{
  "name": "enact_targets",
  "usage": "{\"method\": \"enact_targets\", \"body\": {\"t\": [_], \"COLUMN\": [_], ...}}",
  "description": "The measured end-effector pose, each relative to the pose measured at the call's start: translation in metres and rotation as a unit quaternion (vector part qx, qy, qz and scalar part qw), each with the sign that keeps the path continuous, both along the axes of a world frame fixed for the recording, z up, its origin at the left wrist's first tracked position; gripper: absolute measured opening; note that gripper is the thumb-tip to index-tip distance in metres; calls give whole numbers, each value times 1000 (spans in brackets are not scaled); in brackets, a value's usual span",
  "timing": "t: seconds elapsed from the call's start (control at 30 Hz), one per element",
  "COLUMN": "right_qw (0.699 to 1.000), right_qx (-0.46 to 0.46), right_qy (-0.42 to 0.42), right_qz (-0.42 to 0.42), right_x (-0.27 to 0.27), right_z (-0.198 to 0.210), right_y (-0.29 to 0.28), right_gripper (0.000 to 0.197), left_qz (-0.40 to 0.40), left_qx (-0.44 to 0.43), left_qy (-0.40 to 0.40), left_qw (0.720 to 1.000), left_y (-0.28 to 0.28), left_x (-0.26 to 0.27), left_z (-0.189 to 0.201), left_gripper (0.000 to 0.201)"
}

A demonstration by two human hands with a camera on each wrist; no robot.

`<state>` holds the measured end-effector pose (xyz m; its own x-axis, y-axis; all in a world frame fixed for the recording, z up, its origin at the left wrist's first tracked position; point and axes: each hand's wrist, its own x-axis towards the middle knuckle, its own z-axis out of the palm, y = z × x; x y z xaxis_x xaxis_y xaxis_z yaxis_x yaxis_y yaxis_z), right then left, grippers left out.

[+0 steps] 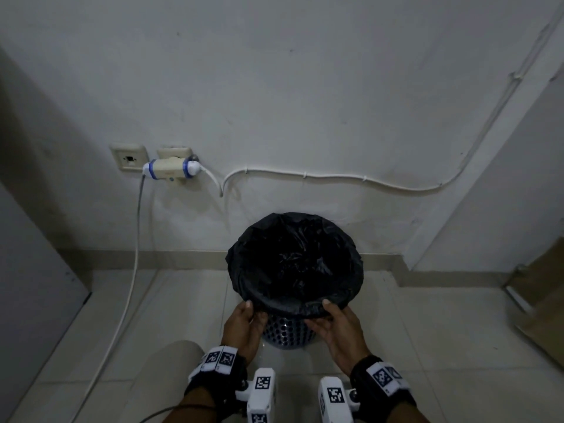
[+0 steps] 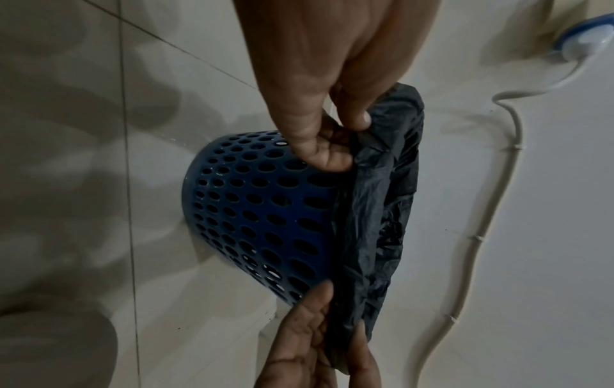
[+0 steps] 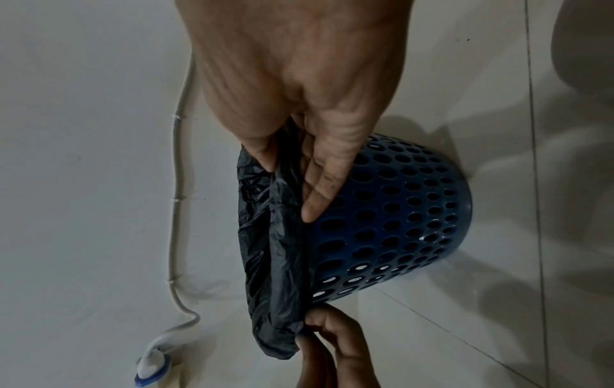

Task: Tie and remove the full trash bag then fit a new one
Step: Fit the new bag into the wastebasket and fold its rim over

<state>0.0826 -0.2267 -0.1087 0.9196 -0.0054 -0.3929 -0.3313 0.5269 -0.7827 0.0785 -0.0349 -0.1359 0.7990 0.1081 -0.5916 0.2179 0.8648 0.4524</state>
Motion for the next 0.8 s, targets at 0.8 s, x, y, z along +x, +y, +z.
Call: {"method": "enact_targets", "body": {"t": [0.8], "right_qw": [1000], "right_qx": [-12], "right_qy": [-4], "right_qz": [10], "right_x": [3], "right_z": [-3], "right_y": [-8], "right_gripper": [38], "left_qz": [-25], "left_qx": [206], "left_qy": [-26], "left_qw": [978], "left_y": [8], "left_x": [13], "left_z": [23], "left_gripper": [29]}}
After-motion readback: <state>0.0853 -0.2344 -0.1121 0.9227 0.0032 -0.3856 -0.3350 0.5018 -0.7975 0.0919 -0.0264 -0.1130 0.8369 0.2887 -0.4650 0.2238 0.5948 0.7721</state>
